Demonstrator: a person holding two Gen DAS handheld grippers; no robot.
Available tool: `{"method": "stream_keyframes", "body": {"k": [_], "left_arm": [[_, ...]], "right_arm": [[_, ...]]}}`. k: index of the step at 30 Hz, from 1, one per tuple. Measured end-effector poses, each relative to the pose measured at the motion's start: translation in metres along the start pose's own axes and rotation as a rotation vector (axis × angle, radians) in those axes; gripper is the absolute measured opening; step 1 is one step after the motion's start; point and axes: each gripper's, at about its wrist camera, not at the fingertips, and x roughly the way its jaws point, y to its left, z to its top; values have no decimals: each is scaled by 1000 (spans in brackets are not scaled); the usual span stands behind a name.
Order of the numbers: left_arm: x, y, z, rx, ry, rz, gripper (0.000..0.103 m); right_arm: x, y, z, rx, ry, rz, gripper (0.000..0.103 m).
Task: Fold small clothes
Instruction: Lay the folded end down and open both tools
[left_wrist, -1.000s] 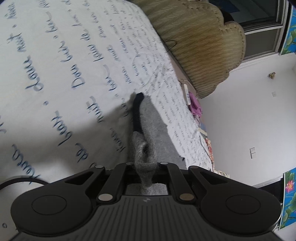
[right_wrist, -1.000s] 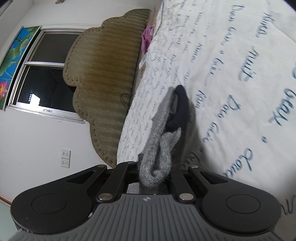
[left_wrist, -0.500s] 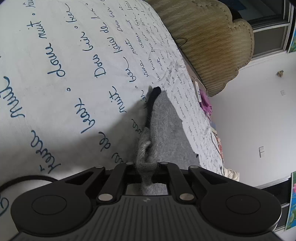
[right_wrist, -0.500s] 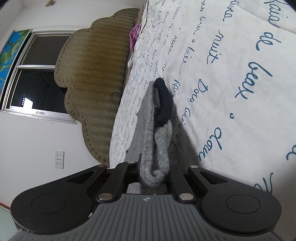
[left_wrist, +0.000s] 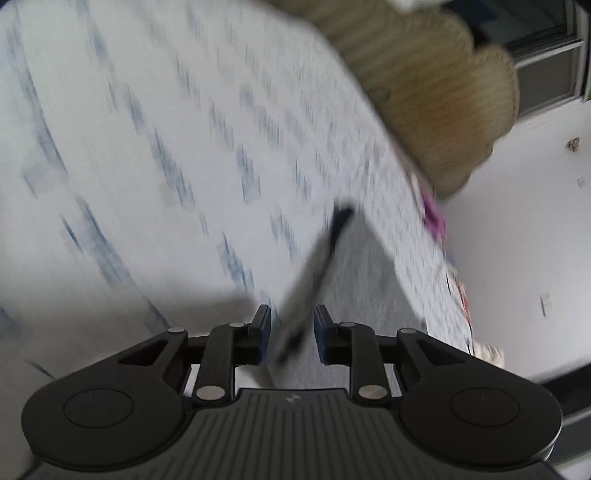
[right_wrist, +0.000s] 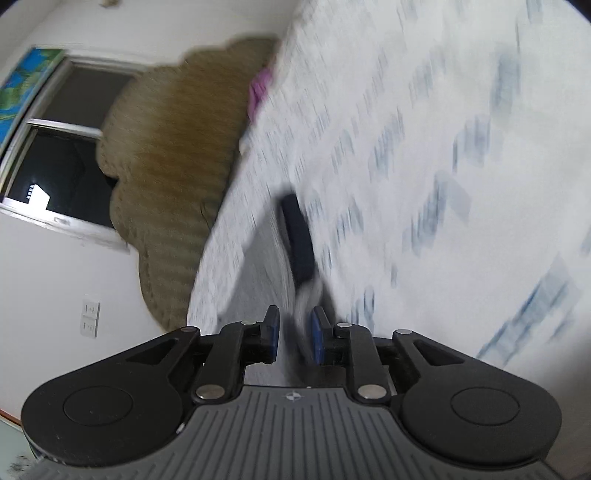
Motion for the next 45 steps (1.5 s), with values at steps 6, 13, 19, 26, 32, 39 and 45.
{"method": "stream_keyframes", "body": {"k": [6, 13, 19, 26, 32, 39, 45], "left_arm": [[-5, -82, 20, 291, -255, 102, 47], [139, -191, -30, 766, -125, 258, 55], [216, -178, -42, 881, -3, 369, 60], [221, -164, -46, 924, -83, 314, 69], [151, -154, -48, 765, -208, 258, 70], [28, -64, -77, 334, -193, 179, 75], [27, -47, -95, 293, -137, 177, 75]], "right_arm": [[6, 73, 32, -273, -74, 33, 29], [154, 154, 13, -734, 74, -148, 44], [240, 132, -4, -929, 185, -426, 44], [232, 101, -17, -973, 63, -354, 46], [228, 102, -11, -944, 49, -321, 50], [226, 97, -7, -887, 62, -256, 63], [227, 99, -10, -904, 65, -258, 66]]}}
